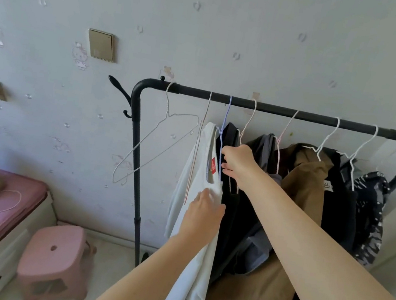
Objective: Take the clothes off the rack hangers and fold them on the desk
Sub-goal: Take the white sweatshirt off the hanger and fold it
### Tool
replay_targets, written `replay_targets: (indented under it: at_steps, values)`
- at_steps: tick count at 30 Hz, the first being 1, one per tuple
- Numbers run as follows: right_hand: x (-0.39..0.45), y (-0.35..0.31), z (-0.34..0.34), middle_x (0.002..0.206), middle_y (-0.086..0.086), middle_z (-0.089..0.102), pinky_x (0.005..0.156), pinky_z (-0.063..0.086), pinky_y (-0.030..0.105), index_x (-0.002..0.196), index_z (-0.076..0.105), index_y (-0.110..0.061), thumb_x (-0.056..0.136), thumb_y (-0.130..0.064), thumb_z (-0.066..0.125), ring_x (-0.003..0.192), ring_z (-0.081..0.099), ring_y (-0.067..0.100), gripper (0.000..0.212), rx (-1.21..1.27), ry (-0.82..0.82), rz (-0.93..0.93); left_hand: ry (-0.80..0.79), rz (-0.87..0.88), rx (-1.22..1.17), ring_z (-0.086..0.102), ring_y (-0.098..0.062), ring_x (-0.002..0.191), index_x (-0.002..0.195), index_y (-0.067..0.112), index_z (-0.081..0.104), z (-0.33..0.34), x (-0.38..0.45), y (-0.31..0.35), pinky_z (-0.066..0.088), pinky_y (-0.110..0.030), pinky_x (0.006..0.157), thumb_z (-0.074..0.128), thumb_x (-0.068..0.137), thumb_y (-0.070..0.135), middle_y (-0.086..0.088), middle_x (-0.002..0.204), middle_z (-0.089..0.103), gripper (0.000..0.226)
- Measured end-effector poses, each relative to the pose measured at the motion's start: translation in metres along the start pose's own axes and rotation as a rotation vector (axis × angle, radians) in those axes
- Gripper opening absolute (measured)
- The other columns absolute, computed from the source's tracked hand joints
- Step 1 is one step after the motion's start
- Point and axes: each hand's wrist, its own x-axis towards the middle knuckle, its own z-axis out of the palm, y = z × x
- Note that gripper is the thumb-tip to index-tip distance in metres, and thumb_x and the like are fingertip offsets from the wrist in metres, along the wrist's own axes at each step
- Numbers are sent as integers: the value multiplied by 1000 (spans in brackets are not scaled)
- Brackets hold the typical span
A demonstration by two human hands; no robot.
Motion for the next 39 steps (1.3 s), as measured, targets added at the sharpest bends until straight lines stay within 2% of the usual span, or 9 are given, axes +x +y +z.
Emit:
replay_targets:
  at_steps: [5,9,12,20,24,27,33,37,39]
  values:
    - [40,-2,4,91,13,55,64,51,35,111,47,-3,91,1,43,69,61,24,21,283,-78,93,-22,-19,-75,59,-18,73,150,37,8,17,23,-5,50,-33,63,42,93,28,-7,113,59,67]
    - [52,-8,11,66,6,41,49,34,27,98,49,-6,89,-4,47,52,38,16,9,284,-143,106,-49,-12,-86,61,-16,79,150,28,21,15,33,-3,49,-25,62,40,92,25,-4,109,61,61]
    - [57,-12,17,65,4,32,47,28,26,108,49,-9,89,-5,47,49,28,14,20,226,-147,91,-82,25,-65,44,-5,55,141,22,36,7,35,-4,35,-12,46,40,94,19,7,73,50,48]
    - [62,-26,8,67,4,33,52,47,25,120,51,-4,90,-2,48,41,29,9,31,345,-189,69,-102,75,-137,37,-5,56,128,14,49,-15,36,-3,35,-15,56,40,92,18,12,62,43,37]
    - [55,-37,-1,58,2,34,51,46,26,124,49,-4,88,1,47,33,29,7,36,361,-202,7,-126,109,-202,42,-12,70,91,26,57,-24,29,4,37,-30,69,42,85,26,6,73,47,16]
    - [45,-41,-8,45,0,36,49,48,27,123,49,-4,89,2,47,34,34,10,34,350,-227,-34,-127,133,-198,43,-15,75,101,13,54,-27,21,4,39,-33,72,40,80,32,0,80,49,32]
    - [10,-25,-23,67,8,46,65,60,39,98,52,-7,94,-8,49,51,53,17,5,251,-262,-54,-173,128,-212,49,-9,75,116,18,56,-21,-12,-6,41,-23,70,45,86,26,14,77,53,33]
    - [-12,-11,-34,71,11,56,56,60,36,124,45,-7,96,-14,46,48,60,18,29,214,-196,-83,-301,88,-396,54,-12,124,143,35,42,-12,-35,-15,41,-35,108,44,90,61,16,135,54,59]
    - [-30,-6,-40,69,11,56,52,59,32,120,47,-5,96,-14,44,48,57,17,26,222,-162,-75,-285,60,-502,55,-16,125,143,41,37,-4,-48,-10,40,-38,111,37,92,66,21,135,49,56]
